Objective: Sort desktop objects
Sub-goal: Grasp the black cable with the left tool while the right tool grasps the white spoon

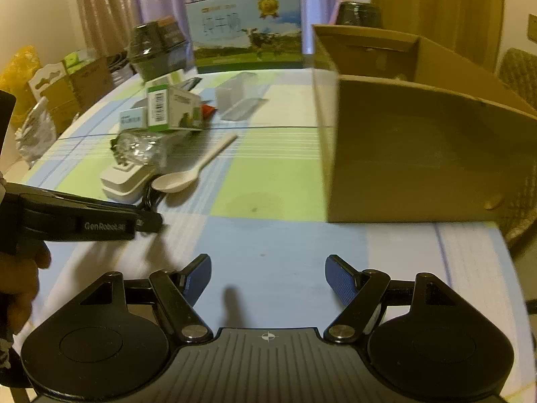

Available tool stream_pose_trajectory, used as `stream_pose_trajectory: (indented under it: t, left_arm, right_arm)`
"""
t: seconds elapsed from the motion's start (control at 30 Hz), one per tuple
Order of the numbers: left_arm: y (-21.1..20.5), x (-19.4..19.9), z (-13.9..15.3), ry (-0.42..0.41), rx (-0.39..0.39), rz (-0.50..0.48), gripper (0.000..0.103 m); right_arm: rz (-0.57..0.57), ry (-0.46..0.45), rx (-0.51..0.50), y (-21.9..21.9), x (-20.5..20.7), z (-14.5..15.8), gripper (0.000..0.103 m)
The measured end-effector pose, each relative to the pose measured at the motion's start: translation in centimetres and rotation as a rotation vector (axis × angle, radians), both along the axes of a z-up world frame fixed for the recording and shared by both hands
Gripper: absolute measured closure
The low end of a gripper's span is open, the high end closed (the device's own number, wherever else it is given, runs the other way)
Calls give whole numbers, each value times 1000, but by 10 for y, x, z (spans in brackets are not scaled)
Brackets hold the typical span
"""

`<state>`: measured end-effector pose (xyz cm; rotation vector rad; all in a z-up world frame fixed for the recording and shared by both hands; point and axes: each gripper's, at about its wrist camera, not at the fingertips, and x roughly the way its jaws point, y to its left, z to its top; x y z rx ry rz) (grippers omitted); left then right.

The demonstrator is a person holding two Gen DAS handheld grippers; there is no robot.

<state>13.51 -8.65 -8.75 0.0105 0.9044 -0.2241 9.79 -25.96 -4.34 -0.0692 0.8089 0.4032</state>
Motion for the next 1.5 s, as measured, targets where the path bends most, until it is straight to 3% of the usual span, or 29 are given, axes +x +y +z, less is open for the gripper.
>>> stream_pose_trajectory:
  t: [0.13, 0.4, 0.63, 0.77, 0.8, 0.83, 0.93, 1.27, 1.37, 1.5]
  left_arm:
    - [24, -3, 0, -6, 27, 9, 95]
    - [53, -8, 1, -27, 15, -5, 96]
    - [63, -15, 1, -40, -19, 7, 96]
    - [63, -15, 0, -49, -16, 0, 94]
    - [64, -15, 0, -50, -16, -1, 94]
    - [64, -15, 0, -51, -18, -1, 94]
    - [64, -15, 0, -59, -20, -3, 87]
    - [52, -13, -1, -69, 22, -52, 86]
    - [50, -20, 1, -53, 19, -66, 93]
    - [43, -42, 5, -32, 20, -97, 95]
  right_arm:
    - [51, -1, 22, 21, 3, -2, 30]
    - [90, -21, 100, 70, 31, 0, 32]
    - [89, 9, 92, 106, 67, -12, 51]
    - [71, 37, 67, 115, 76, -25, 56]
    - [68, 39, 70, 114, 77, -27, 58]
    - [65, 32, 68, 113, 76, -27, 69]
    - [72, 26, 54, 108, 71, -26, 74]
    - [60, 31, -7, 59, 20, -15, 75]
    - [64, 30, -30, 47, 4, -13, 75]
    - [84, 11, -62, 40, -14, -15, 75]
